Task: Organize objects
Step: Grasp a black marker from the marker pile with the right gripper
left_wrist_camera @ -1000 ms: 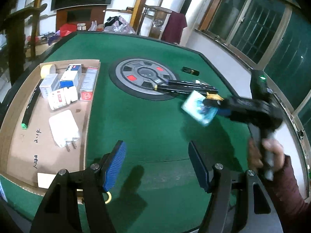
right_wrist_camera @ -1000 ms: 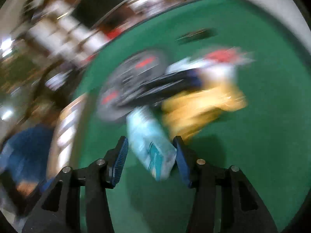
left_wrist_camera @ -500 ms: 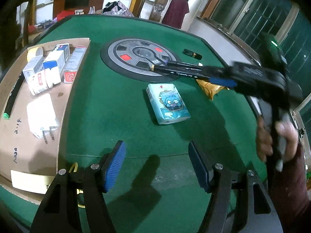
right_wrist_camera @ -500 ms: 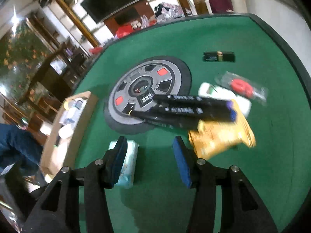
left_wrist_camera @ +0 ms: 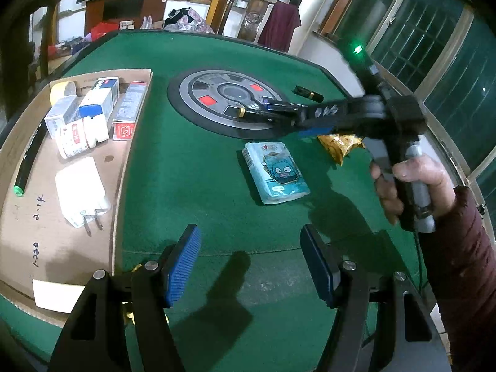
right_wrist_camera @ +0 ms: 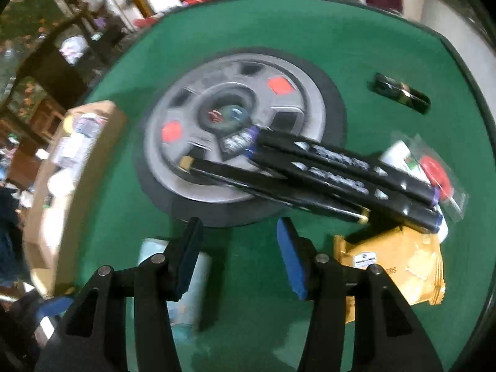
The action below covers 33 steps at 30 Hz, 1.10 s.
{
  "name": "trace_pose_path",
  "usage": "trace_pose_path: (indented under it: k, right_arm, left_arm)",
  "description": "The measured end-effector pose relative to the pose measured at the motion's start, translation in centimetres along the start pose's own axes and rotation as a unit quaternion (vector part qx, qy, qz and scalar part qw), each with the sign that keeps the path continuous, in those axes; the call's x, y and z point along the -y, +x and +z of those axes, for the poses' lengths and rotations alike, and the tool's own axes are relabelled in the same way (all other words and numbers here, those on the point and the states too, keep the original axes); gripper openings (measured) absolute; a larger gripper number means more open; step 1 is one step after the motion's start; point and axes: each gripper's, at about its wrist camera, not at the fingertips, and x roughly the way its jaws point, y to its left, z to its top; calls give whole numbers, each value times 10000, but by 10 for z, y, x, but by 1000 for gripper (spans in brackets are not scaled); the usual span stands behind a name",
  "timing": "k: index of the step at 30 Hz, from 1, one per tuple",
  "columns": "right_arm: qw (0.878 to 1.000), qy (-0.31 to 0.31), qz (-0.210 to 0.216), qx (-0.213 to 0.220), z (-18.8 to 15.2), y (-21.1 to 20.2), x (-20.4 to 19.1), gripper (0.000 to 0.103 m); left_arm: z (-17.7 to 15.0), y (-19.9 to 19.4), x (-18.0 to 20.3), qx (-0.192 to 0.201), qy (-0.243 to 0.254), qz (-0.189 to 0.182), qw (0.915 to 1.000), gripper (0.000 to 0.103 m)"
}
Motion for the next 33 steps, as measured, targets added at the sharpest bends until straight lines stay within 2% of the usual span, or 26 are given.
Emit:
trace_pose_path:
  k: [2, 4, 8, 9, 10, 16, 19, 23, 27, 28, 29, 31, 33]
  right_arm:
    - [9991, -39, -16, 431, 6, -18, -4, 49]
    - [9985, -71, -104, 526, 14, -17, -4, 50]
    - [9991, -26, -417, 79, 26, 15, 7, 50]
    - [9993, 51, -356, 18, 28, 20, 7, 58]
    - [9995, 190, -210, -99, 26, 21, 11, 59]
    - [9987, 67, -151, -477, -3, 5, 7, 58]
    - [9983, -195, -273, -476, -19, -2, -1, 56]
    - [9988, -369, -135, -299, -37, -21, -2, 56]
    - [9965, -623, -465, -292, -55, -27, 8, 55]
    - [9952, -680, -632, -306, -59, -25, 10, 52]
    - [9936, -800, -789, -126, -61, -26, 7, 50]
    - [9912, -864, -1007, -13, -59, -21, 2, 35]
    - [9895, -978, -1055, 119, -52, -16, -4, 30]
  left_arm:
    - [1, 0, -1, 7, -21, -27, 10000, 61]
    - [1, 0, 0, 18, -18, -75, 10000, 61]
    - [1, 0, 1, 25, 50, -83, 10000, 61]
    - [1, -1, 0, 23, 58, -91, 9999, 61]
    - [1, -2, -2, 31, 65, -82, 9999, 61]
    - [8, -4, -8, 136, 70, -49, 9999, 61]
    - [11, 2, -7, 81, 23, -71, 9999, 61]
    - [8, 1, -5, 72, 63, -86, 9999, 61]
    - [11, 7, 0, 16, 169, 41, 9998, 61]
    - [11, 10, 2, -18, 202, 79, 9998, 61]
    - [12, 14, 6, -57, 250, 128, 9996, 61]
    - [13, 25, 16, -158, 408, 216, 9988, 61]
    - [11, 31, 25, -235, 515, 313, 9979, 61]
